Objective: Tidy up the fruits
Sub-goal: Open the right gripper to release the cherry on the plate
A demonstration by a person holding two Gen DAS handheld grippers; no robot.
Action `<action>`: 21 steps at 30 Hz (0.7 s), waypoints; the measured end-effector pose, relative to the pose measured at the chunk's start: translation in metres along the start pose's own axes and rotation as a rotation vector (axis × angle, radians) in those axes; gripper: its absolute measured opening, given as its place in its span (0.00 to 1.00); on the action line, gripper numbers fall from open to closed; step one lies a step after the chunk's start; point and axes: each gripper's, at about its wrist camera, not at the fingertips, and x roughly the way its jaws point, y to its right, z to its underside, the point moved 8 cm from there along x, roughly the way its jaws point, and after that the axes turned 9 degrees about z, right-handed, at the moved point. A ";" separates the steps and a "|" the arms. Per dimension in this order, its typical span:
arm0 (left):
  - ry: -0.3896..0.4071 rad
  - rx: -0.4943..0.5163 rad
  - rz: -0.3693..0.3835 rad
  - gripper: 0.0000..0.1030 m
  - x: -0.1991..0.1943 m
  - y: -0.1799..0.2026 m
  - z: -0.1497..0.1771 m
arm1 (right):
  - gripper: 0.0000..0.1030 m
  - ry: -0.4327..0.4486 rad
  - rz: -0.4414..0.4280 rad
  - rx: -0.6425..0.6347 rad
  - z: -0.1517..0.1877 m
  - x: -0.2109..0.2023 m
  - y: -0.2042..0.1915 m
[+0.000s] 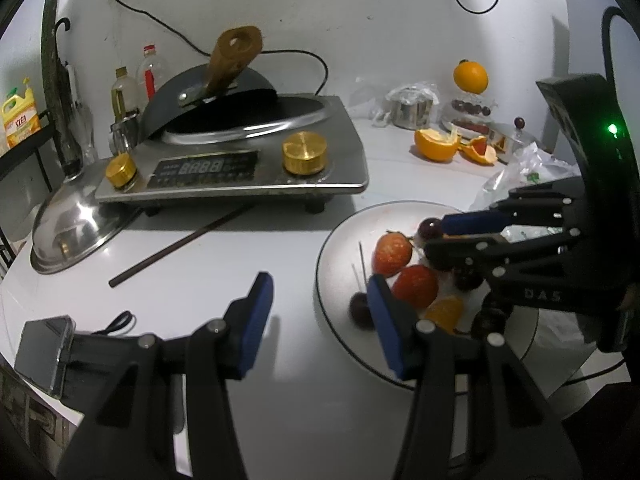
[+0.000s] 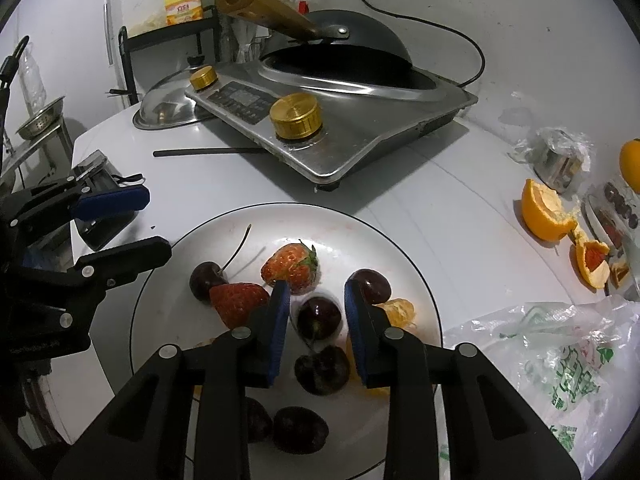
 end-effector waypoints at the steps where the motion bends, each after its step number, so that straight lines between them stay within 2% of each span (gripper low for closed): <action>1: 0.000 0.000 0.001 0.49 0.000 0.000 0.000 | 0.36 0.001 0.001 0.000 0.000 -0.001 0.000; 21: 0.013 0.025 -0.006 0.50 -0.014 0.020 -0.006 | 0.36 0.034 0.015 0.018 0.004 -0.027 0.008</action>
